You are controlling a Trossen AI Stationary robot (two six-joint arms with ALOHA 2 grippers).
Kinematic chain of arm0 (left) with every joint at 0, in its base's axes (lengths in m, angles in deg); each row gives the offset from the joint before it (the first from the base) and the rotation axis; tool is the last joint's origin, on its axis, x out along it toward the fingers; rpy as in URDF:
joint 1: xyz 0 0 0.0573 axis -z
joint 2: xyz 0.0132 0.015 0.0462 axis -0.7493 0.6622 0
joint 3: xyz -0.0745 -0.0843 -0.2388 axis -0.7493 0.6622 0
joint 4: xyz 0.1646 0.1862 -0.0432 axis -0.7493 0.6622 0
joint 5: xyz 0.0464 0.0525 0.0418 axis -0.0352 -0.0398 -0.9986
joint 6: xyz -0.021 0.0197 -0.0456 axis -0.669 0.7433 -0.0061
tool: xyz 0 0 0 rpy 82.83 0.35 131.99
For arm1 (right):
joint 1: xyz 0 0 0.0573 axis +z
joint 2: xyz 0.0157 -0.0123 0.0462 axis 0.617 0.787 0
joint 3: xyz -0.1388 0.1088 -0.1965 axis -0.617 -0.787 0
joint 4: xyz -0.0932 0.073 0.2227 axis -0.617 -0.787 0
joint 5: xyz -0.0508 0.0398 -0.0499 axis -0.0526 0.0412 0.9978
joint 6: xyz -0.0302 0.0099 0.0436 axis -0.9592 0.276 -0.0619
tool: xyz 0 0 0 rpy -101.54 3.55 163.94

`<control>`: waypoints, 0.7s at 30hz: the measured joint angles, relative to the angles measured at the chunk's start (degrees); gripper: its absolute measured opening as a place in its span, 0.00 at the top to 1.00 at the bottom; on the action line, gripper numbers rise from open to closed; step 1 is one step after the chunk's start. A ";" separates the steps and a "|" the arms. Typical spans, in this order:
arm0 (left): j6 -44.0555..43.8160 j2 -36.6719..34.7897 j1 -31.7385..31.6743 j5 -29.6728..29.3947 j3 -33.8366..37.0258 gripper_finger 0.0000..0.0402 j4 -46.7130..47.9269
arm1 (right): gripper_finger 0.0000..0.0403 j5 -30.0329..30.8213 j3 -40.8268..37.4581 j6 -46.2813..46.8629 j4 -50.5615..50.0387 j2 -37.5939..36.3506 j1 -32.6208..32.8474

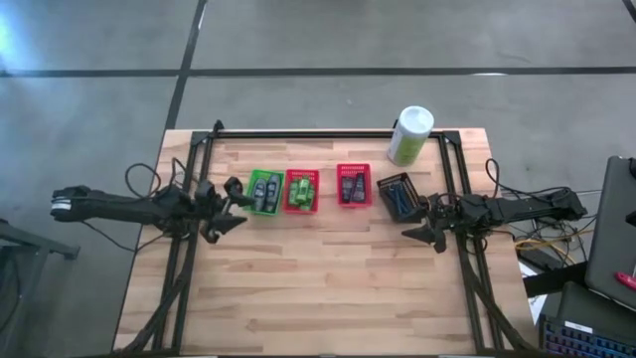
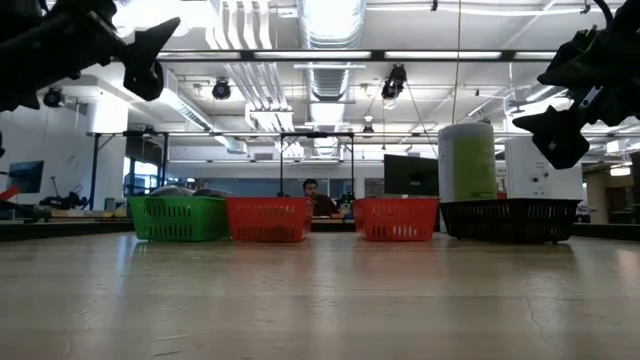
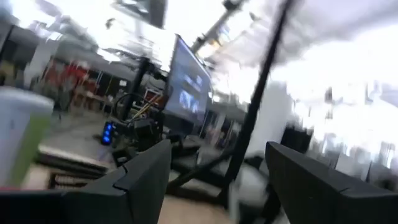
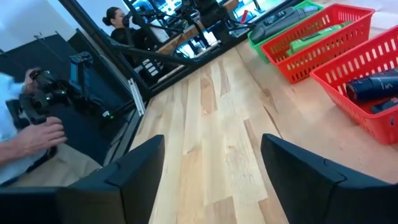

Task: Pick & Place Travel size toiletries
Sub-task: Return to Home Position

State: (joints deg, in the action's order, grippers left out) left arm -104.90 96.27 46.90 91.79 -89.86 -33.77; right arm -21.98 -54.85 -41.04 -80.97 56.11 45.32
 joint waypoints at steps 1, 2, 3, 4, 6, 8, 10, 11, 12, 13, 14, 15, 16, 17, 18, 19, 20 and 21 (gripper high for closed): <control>4.30 -0.28 -0.04 1.62 0.43 0.34 0.41 | 0.34 0.00 0.00 0.00 0.00 0.00 0.00; 8.83 -0.37 -0.04 3.06 0.85 0.34 0.49 | 0.34 0.00 0.00 0.00 0.00 0.00 0.00; 12.67 -0.32 -0.02 4.33 0.99 0.34 0.59 | 0.33 0.00 0.00 0.00 0.00 0.00 0.00; 15.23 -0.22 0.00 5.32 0.97 0.34 0.90 | 0.32 0.00 0.00 0.00 0.00 -0.02 0.00; 18.03 -0.53 -0.09 6.78 0.99 0.34 2.34 | 0.30 0.02 0.00 0.00 0.00 -0.01 0.00; 19.84 -2.17 0.62 5.96 0.99 0.34 6.04 | 0.29 0.00 0.00 0.00 0.00 -0.02 0.00; 21.70 -5.33 1.67 3.44 0.99 0.34 10.51 | 0.27 0.00 0.00 0.00 -0.02 0.00 0.00; 22.41 -7.20 1.92 2.57 0.99 0.34 12.81 | 0.26 0.02 0.00 0.00 0.00 0.06 0.00; 22.79 -9.10 1.97 1.77 0.99 0.34 15.41 | 0.25 0.01 0.00 0.00 0.02 -0.07 0.00; 22.91 -11.19 1.94 1.55 0.99 0.34 17.85 | 0.24 -0.02 0.00 0.01 -0.07 -0.06 0.00; 22.92 -13.41 1.92 1.25 0.99 0.34 20.37 | 0.23 0.03 0.00 0.00 -0.02 0.00 -0.01; 22.92 -15.70 1.92 1.07 1.00 0.34 23.08 | 0.23 0.02 0.00 0.00 0.00 0.01 0.00; 22.94 -17.96 1.90 0.97 1.01 0.34 25.66 | 0.22 0.00 0.00 0.00 0.00 0.00 0.00; 22.94 -20.13 1.90 0.73 1.01 0.34 27.66 | 0.21 0.00 0.00 0.00 0.00 0.05 0.00; 23.15 -22.56 1.90 0.14 1.01 0.34 29.58 | 0.20 0.00 0.00 0.00 0.00 0.07 -0.02; 23.55 -24.69 1.90 -0.36 1.01 0.34 31.42 | 0.20 0.00 0.00 0.00 0.00 0.07 0.00; 24.05 -26.62 1.90 -1.08 1.04 0.34 33.65 | 0.19 0.00 0.00 0.00 0.00 0.03 0.00; 24.61 -28.53 1.89 -1.71 1.04 0.34 36.12 | 0.18 0.00 0.00 0.00 0.00 0.04 0.00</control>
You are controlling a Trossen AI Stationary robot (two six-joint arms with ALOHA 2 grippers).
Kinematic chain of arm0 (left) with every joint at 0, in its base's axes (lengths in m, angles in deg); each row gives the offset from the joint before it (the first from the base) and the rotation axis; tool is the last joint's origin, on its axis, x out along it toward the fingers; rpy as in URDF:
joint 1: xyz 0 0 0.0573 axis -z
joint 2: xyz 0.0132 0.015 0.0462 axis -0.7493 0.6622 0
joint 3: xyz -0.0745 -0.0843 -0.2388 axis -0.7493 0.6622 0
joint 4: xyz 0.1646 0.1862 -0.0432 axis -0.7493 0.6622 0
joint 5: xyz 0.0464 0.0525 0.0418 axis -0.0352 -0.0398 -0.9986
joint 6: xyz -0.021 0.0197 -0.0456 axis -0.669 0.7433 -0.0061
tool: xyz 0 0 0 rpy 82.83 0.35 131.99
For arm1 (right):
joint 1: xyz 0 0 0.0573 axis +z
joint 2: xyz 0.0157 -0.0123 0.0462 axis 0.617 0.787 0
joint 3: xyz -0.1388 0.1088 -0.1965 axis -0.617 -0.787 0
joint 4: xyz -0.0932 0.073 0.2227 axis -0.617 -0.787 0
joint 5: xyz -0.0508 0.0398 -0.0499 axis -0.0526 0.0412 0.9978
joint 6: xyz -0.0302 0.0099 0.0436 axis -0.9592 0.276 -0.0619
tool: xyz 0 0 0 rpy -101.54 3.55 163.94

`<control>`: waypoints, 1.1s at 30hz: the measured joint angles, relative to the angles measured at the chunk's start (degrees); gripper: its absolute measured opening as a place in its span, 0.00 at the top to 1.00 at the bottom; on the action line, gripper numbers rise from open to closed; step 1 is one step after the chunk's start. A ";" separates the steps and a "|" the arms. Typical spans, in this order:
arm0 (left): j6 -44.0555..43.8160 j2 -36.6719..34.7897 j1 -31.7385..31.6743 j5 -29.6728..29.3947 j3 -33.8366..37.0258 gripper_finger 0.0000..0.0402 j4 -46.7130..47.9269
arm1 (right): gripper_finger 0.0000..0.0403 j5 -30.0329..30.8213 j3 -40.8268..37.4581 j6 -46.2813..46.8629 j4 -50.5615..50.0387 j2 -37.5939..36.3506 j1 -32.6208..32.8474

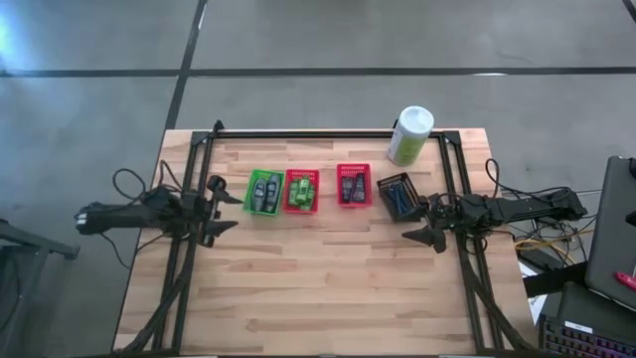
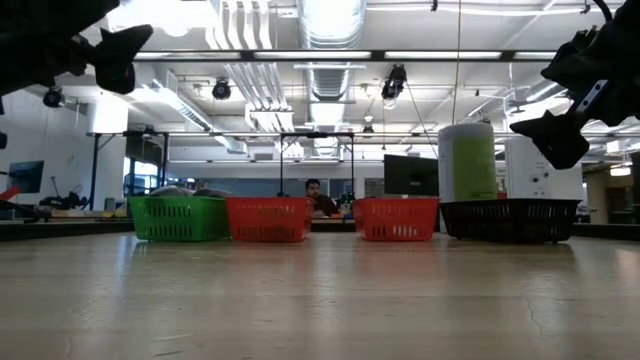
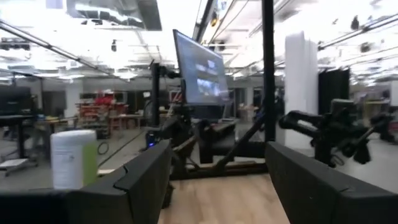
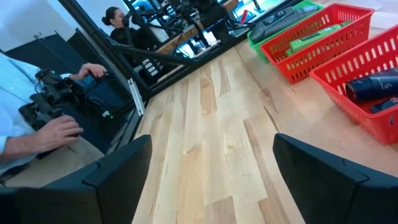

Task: Pick & Place Travel size toiletries
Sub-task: Return to Home Position

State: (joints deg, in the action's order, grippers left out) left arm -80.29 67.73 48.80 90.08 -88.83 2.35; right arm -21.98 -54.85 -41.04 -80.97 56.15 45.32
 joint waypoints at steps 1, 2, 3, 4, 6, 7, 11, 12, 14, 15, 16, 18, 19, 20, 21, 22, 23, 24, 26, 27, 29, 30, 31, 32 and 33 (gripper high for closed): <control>0.50 -1.71 -0.02 -0.30 0.00 0.34 1.51 | 0.17 0.00 0.00 0.00 0.00 0.04 -0.01; 0.70 -2.97 -0.03 -0.48 0.00 0.34 2.08 | 0.17 0.00 0.00 0.00 0.00 0.04 0.00; 0.71 -2.88 -0.03 -0.77 0.00 0.34 4.03 | 0.16 -0.01 0.00 0.00 0.00 0.01 0.00; 0.71 -2.91 -0.03 -0.84 0.00 0.34 4.78 | 0.15 0.00 0.00 0.00 0.00 -0.02 0.00; 0.76 -2.87 0.10 -1.38 0.02 0.34 5.29 | 0.14 0.00 0.00 0.00 0.00 -0.02 0.00; 0.72 -2.87 0.22 -1.63 0.02 0.34 5.99 | 0.13 0.00 0.00 0.00 0.00 -0.04 0.00; 2.25 -2.89 0.25 -1.82 0.04 0.34 7.68 | 0.11 0.00 0.00 0.00 0.01 0.05 -0.01; 2.53 -2.89 0.25 -1.82 0.04 0.34 7.74 | 0.11 0.00 0.00 0.00 0.02 0.05 0.00; 2.81 -2.89 0.25 -2.12 0.04 0.34 8.12 | 0.11 0.00 0.00 0.00 0.00 0.05 0.00; 2.78 -2.89 0.25 -2.51 0.04 0.34 9.10 | 0.11 0.00 0.00 0.00 0.02 0.03 -0.02; 2.23 -2.89 0.25 -3.01 0.04 0.34 9.86 | 0.12 -0.02 0.00 0.00 0.00 0.05 0.00; -0.42 -2.89 0.23 -5.08 0.07 0.34 10.98 | 0.13 -0.01 0.00 0.00 0.01 0.05 0.00; -1.96 -2.89 0.22 -6.35 0.07 0.34 11.44 | 0.14 0.00 0.00 0.00 0.00 0.05 0.00; -2.97 -2.89 0.21 -7.51 0.07 0.34 11.97 | 0.15 0.00 0.00 0.00 0.01 0.05 -0.01; -3.38 -2.89 0.19 -8.20 0.07 0.34 12.02 | 0.15 0.00 0.00 0.00 0.00 0.04 0.00; -3.24 -2.89 0.19 -8.75 0.07 0.34 11.97 | 0.16 0.00 0.00 0.00 0.00 0.05 0.00; -2.88 -2.89 0.19 -8.79 0.07 0.34 11.86 | 0.17 0.00 0.00 0.00 0.00 0.04 -0.01; -2.59 -2.89 0.19 -8.79 0.09 0.34 11.76 | 0.18 0.00 0.00 0.00 0.00 0.04 0.00; -2.57 -2.86 0.19 -8.80 0.07 0.34 11.84 | 0.19 0.00 0.00 -0.01 0.00 0.04 0.00; -2.59 -2.72 0.19 -8.80 0.05 0.34 11.82 | 0.20 0.00 0.00 0.00 0.02 0.03 -0.01; -2.77 -2.63 0.19 -8.81 0.02 0.34 11.85 | 0.22 -0.02 0.00 0.00 0.00 0.03 0.00; -2.81 -2.63 0.19 -8.81 0.00 0.34 11.84 | 0.22 0.00 0.00 -0.02 0.02 0.03 -0.02; -2.83 -2.63 0.19 -8.81 0.00 0.34 11.82 | 0.23 0.00 0.00 0.00 0.01 0.03 -0.01; -2.85 -2.63 0.19 -8.81 0.00 0.34 11.82 | 0.24 0.00 0.00 0.00 0.00 0.03 0.00; -2.85 -2.63 0.19 -8.81 -0.02 0.34 11.85 | 0.25 0.00 0.00 -0.02 0.00 0.03 0.00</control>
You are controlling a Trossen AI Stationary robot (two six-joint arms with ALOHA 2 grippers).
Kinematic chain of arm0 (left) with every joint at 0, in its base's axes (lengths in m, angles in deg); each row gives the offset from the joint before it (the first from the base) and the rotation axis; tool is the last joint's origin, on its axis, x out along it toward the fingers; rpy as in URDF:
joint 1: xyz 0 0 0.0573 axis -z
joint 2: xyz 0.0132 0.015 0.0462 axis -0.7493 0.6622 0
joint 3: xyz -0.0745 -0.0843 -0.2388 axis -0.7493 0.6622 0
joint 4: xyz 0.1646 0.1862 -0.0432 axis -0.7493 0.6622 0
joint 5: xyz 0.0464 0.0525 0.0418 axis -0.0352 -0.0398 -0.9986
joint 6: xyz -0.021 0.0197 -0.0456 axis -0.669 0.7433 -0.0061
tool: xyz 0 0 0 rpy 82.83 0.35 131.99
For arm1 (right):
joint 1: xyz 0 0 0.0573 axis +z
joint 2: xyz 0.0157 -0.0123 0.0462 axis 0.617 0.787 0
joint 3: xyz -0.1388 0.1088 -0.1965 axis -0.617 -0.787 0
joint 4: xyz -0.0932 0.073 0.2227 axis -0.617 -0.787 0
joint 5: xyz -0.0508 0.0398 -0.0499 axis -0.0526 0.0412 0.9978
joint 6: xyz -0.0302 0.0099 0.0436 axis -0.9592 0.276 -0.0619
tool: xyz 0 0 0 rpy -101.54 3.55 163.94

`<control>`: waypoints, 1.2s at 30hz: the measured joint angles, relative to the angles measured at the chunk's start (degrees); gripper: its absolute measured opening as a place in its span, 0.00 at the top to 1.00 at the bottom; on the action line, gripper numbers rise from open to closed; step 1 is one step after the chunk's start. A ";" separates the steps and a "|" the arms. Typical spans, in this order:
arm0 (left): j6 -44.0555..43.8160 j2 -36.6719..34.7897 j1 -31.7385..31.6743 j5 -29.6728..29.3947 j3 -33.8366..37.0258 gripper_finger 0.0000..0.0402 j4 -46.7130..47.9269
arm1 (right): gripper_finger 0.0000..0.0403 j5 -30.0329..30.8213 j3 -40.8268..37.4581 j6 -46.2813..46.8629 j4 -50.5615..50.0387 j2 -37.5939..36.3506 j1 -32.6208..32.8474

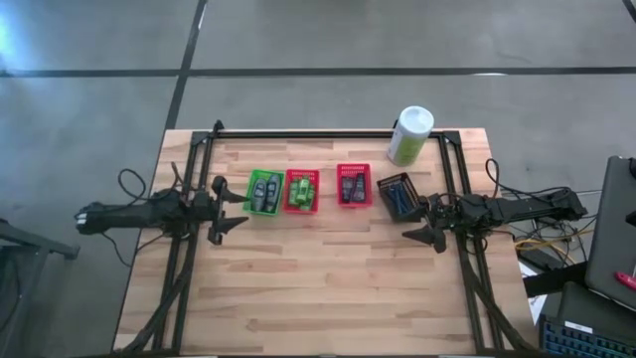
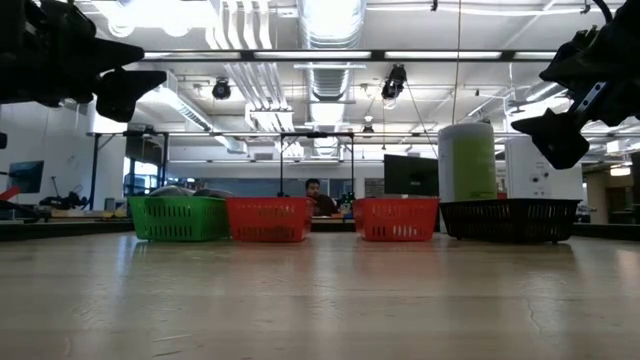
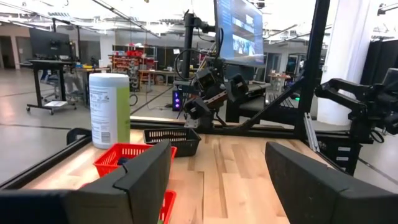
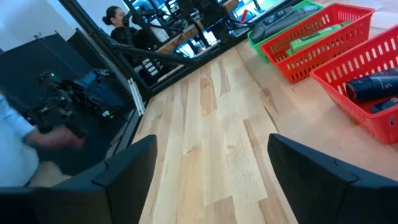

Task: Pick & Place Travel size toiletries
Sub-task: Return to Home Position

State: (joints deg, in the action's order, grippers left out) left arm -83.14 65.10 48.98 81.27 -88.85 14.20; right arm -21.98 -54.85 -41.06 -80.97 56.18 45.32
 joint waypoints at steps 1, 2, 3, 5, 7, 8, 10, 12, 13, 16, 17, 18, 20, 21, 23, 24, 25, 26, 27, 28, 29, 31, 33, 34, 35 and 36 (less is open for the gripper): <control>-0.02 0.00 0.00 0.00 -0.02 0.34 0.00 | 0.26 0.00 0.00 0.02 0.00 0.00 -0.01; -0.02 0.02 0.00 0.00 -0.02 0.34 -0.01 | 0.26 -0.01 0.00 0.00 0.00 0.00 0.00; -0.04 0.00 0.00 0.00 -0.04 0.34 0.00 | 0.27 0.00 0.00 0.02 0.01 0.00 0.00; -0.06 0.00 0.00 -0.01 -0.04 0.34 0.00 | 0.28 0.00 0.00 0.02 0.01 0.00 -0.01; -0.13 0.02 0.00 -0.02 -0.04 0.34 0.00 | 0.30 0.00 0.00 0.00 0.00 0.00 0.00; -0.13 0.02 0.00 -0.02 -0.04 0.34 0.00 | 0.30 0.00 0.00 0.01 0.01 0.00 0.00; -0.13 0.00 0.00 -0.02 -0.04 0.34 0.00 | 0.32 0.00 0.00 0.02 0.01 -0.04 -0.01; -0.13 0.02 0.00 -0.02 -0.04 0.34 0.00 | 0.33 0.00 0.00 0.01 0.00 -0.04 -0.02; -0.13 0.02 0.00 -0.02 -0.06 0.34 0.00 | 0.33 0.00 0.00 0.02 0.02 -0.04 0.00; -0.13 0.02 0.00 -0.02 -0.06 0.34 0.00 | 0.35 0.00 0.00 0.01 0.01 -0.04 -0.02; -0.13 0.02 0.00 -0.02 -0.06 0.34 0.00 | 0.36 -0.29 0.02 -0.91 0.00 0.03 0.00; -0.13 0.02 0.00 -0.02 -0.06 0.34 0.02 | 0.36 -1.29 0.15 -3.84 -0.13 0.20 -0.02; -0.13 0.02 0.01 -0.04 -0.08 0.34 0.02 | 0.37 -2.99 0.22 -9.74 -0.02 0.10 0.03; -0.13 0.02 0.02 -0.03 -0.09 0.34 0.00 | 0.38 -3.04 0.22 -11.71 0.00 -0.05 0.15; -0.13 0.04 0.01 -0.04 -0.09 0.34 0.07 | 0.39 -3.06 0.22 -13.73 0.02 -0.94 -0.02; -0.13 0.11 0.01 -0.04 -0.09 0.34 0.04 | 0.40 -3.20 0.22 -13.40 0.02 -1.72 -0.50; -0.13 0.14 0.00 -0.04 -0.09 0.34 0.05 | 0.40 -3.15 0.22 -12.89 0.02 -2.66 -1.23; -0.13 0.14 0.01 -0.03 -0.09 0.34 0.08 | 0.41 -3.09 0.22 -12.63 0.06 -3.75 -2.11; -0.13 0.15 0.02 -0.04 -0.09 0.34 0.04 | 0.41 -3.10 0.22 -13.30 0.15 -4.73 -3.27; -0.11 0.17 0.00 -0.04 -0.09 0.34 0.04 | 0.42 -3.10 0.22 -14.71 0.25 -5.54 -4.57; -0.13 0.17 0.02 -0.04 -0.09 0.34 0.04 | 0.42 -3.08 0.22 -16.38 0.26 -6.25 -6.01; -0.12 0.17 0.02 -0.04 -0.09 0.34 0.04 | 0.42 -2.99 0.20 -18.95 0.17 -7.73 -8.82; -0.11 0.20 0.02 -0.04 -0.09 0.34 0.03 | 0.42 -3.04 0.17 -19.95 0.78 -8.06 -10.75; -0.11 0.20 0.01 -0.04 -0.09 0.34 0.04 | 0.41 -2.98 0.20 -20.17 1.10 -8.05 -11.21; -0.11 0.20 0.00 -0.04 -0.09 0.34 0.04 | 0.41 -2.99 0.07 -20.78 1.07 -8.02 -11.44; -0.11 0.20 0.01 -0.04 -0.09 0.34 0.00 | 0.40 -3.04 -0.17 -21.83 1.34 -8.01 -11.52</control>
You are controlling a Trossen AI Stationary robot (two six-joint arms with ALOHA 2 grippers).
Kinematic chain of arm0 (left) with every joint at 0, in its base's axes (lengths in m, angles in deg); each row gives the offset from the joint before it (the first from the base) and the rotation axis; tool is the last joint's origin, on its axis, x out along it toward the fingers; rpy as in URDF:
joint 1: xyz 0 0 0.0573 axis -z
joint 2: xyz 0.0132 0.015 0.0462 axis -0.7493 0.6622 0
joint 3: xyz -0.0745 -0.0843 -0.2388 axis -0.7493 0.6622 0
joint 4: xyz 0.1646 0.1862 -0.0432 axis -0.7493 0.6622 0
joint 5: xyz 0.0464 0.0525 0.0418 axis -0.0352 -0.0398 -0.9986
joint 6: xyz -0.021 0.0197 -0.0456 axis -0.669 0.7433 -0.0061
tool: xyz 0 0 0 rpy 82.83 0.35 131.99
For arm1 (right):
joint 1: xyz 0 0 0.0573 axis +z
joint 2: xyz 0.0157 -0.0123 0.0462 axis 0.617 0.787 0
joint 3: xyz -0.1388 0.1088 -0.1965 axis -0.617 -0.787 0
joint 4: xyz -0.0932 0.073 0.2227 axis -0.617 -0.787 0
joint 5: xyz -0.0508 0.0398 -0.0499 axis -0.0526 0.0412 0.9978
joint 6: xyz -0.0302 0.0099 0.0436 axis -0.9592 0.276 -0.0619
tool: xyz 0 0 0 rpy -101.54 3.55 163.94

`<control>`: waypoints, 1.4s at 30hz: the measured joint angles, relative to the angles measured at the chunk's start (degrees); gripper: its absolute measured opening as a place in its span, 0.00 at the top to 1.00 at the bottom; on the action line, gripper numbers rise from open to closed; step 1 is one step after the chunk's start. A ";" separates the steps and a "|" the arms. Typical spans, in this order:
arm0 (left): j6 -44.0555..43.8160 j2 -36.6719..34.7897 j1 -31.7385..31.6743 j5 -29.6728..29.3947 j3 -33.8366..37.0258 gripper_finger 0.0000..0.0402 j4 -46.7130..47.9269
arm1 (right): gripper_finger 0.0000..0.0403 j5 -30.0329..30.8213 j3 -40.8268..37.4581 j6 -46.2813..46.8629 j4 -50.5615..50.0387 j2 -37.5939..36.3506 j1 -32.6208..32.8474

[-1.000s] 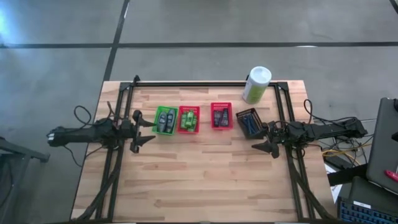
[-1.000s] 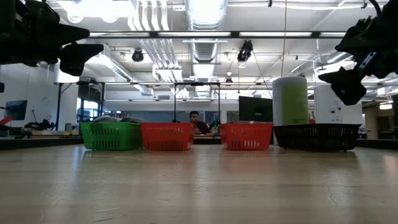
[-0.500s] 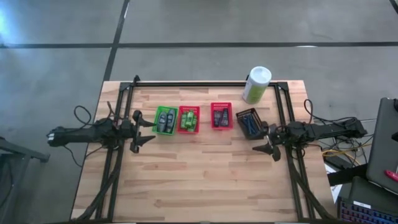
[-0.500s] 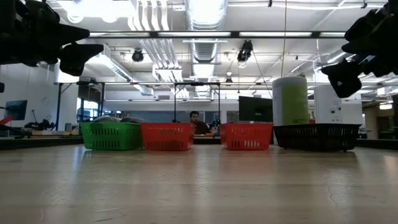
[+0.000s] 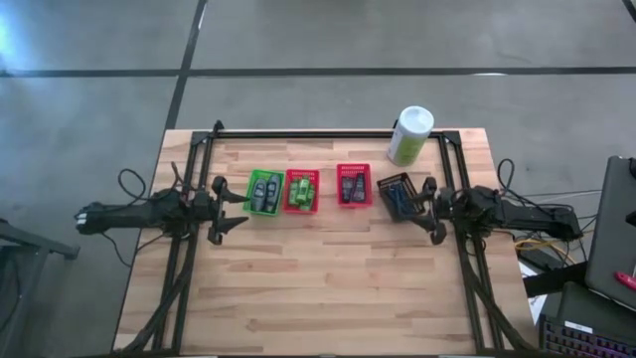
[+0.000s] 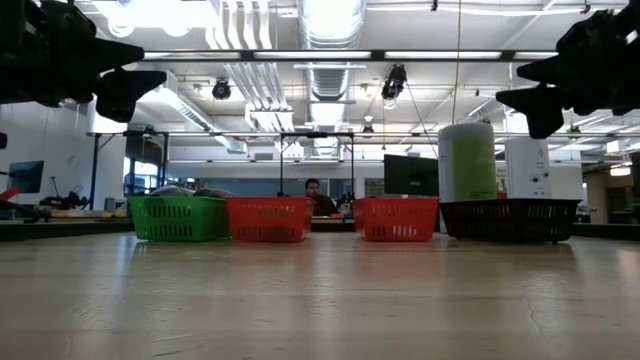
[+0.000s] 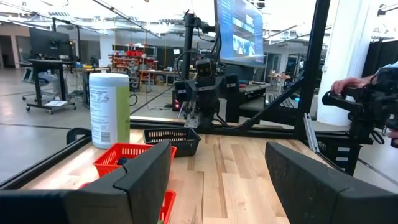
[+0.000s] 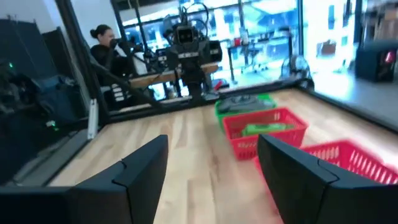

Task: Pick & Place Travel size toiletries
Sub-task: Return to Home Position

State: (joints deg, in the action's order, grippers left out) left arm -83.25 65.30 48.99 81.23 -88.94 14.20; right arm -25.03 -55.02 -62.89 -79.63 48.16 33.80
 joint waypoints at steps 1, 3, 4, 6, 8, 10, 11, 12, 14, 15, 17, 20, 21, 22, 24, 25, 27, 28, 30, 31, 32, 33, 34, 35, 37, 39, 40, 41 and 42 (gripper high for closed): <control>0.00 0.00 0.00 0.00 0.00 0.34 0.00 | 0.39 0.01 -0.48 -1.54 0.96 -0.03 0.00; 0.00 0.00 -0.01 0.00 -0.02 0.34 0.05 | 0.37 -0.08 -0.57 -5.16 1.22 -0.05 0.00; 0.00 0.00 0.01 0.00 -0.02 0.34 0.02 | 0.36 -0.26 -0.59 -6.59 1.16 -0.05 0.00; 0.00 0.00 0.00 0.00 -0.02 0.34 0.04 | 0.35 -0.27 -0.59 -7.75 1.23 -0.05 0.00; 0.01 0.00 0.00 0.00 -0.02 0.34 0.02 | 0.33 -0.31 -0.59 -7.78 1.19 -0.03 0.00; 0.00 0.00 -0.01 0.00 -0.02 0.34 0.03 | 0.32 -0.30 -0.59 -8.81 1.06 -0.03 0.00; 0.00 0.00 0.01 0.00 -0.02 0.34 0.03 | 0.31 -0.32 -0.59 -10.07 1.06 -0.03 0.00; 0.00 0.00 0.01 0.00 -0.02 0.34 0.02 | 0.30 -0.32 -0.59 -11.45 1.06 -0.05 0.00; 0.00 0.00 0.00 0.00 -0.02 0.34 0.02 | 0.28 -0.32 -0.59 -13.82 1.06 -0.04 0.00; 0.01 0.00 0.01 0.00 -0.02 0.34 0.03 | 0.27 -0.34 -0.59 -14.46 1.06 -0.04 0.00; 0.00 0.00 -0.01 0.00 -0.02 0.34 0.04 | 0.26 -0.37 -0.59 -14.71 1.06 -0.03 0.00; 0.01 0.00 0.00 0.00 -0.04 0.34 0.03 | 0.23 -0.43 -0.59 -14.24 1.06 -0.03 0.00; 0.00 0.00 0.01 0.00 -0.04 0.34 0.04 | 0.22 -0.43 -0.59 -13.61 1.06 -0.03 0.00; 0.00 0.00 0.01 0.00 -0.04 0.34 0.04 | 0.21 -0.45 -0.59 -12.65 1.06 -0.03 0.00; 0.00 0.00 0.01 0.00 -0.04 0.34 0.04 | 0.20 -0.45 -0.59 -10.18 1.06 -0.03 0.00; 0.00 0.00 0.00 0.00 -0.04 0.34 0.04 | 0.19 -0.45 -0.59 -8.85 1.06 -0.02 0.00; 0.01 0.00 0.01 0.00 -0.04 0.34 0.02 | 0.17 -0.45 -0.59 -6.50 1.07 0.22 0.00; 0.02 0.00 0.00 0.00 -0.04 0.34 0.03 | 0.16 -0.45 -0.59 -5.50 1.08 0.42 0.00; 0.02 0.00 -0.01 0.00 -0.04 0.34 0.02 | 0.15 -0.44 -0.59 -4.05 1.05 0.65 0.00; 0.02 0.00 -0.01 0.00 -0.04 0.34 0.02 | 0.14 -0.45 -0.59 -3.80 1.07 0.82 0.00; 0.02 0.00 0.01 0.02 -0.04 0.34 0.04 | 0.13 -0.43 -0.59 -3.80 1.08 0.85 0.00; 0.02 0.00 0.01 0.00 -0.04 0.34 0.04 | 0.13 -0.44 -0.59 -3.83 1.07 0.86 0.00; 0.02 0.00 -0.01 0.00 -0.04 0.34 0.03 | 0.12 -0.43 -0.59 -3.83 1.06 0.84 0.00; 0.02 0.00 0.00 0.00 -0.04 0.34 0.02 | 0.11 -0.43 -0.59 -3.81 1.06 0.82 0.00; 0.02 0.00 0.00 0.01 -0.04 0.34 0.04 | 0.11 -0.43 -0.59 -3.77 1.08 0.80 0.00; 0.02 0.00 0.01 0.00 -0.04 0.34 0.03 | 0.10 -0.43 -0.59 -3.81 1.06 0.82 0.00; 0.02 0.00 -0.01 0.00 -0.04 0.34 0.04 | 0.10 -0.43 -0.59 -3.79 1.06 0.82 0.00; 0.00 0.00 -0.01 0.00 -0.04 0.34 0.04 | 0.11 -0.43 -0.59 -3.75 1.06 0.80 0.00; 0.02 0.00 0.01 0.02 -0.04 0.34 0.02 | 0.11 -0.43 -0.59 -3.75 1.08 0.78 0.00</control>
State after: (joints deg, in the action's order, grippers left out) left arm -83.23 65.30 49.00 81.25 -88.98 14.22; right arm -25.46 -55.61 -66.64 -78.54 48.94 33.80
